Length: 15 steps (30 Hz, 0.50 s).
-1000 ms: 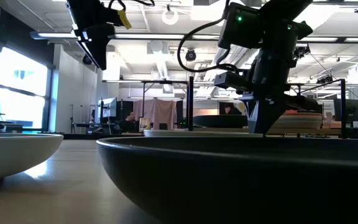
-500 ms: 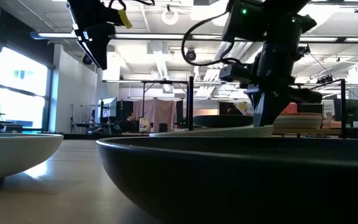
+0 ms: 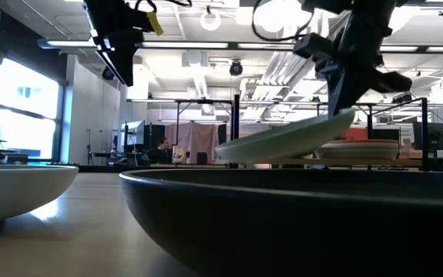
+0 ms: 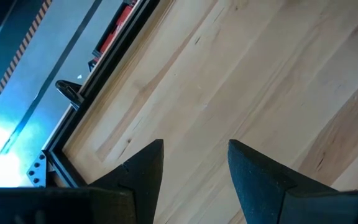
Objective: Place and stack plates onto a shelf
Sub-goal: Stack the light green plate on top of the dark blue plate on the shelf
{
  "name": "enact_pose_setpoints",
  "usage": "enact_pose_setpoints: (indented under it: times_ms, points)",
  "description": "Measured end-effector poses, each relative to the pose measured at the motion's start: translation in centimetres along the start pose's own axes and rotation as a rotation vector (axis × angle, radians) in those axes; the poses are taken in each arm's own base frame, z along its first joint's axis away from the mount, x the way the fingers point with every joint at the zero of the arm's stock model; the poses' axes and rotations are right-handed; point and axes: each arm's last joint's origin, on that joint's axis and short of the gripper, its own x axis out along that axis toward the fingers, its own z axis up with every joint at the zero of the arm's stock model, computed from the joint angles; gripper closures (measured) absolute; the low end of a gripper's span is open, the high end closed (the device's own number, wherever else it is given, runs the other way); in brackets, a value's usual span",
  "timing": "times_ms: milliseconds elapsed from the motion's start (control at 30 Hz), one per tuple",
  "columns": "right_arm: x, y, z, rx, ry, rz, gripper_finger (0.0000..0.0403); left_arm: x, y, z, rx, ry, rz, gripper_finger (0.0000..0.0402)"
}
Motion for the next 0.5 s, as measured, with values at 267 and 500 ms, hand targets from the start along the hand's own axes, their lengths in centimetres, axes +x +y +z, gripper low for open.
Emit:
enact_pose_setpoints:
  times_ms: [267, 500]
  points:
    - [-3.7, -2.3, 2.1, 0.026, -0.084, 0.041, 0.0403, 0.0, 0.0, 0.0, -0.002, 0.000, 0.000, 0.0232]
    - [-6.5, -5.3, 4.3, 0.060, -0.176, 0.040, 0.0403, 0.0, 0.0, 0.0, -0.006, -0.003, -0.002, 0.0232]
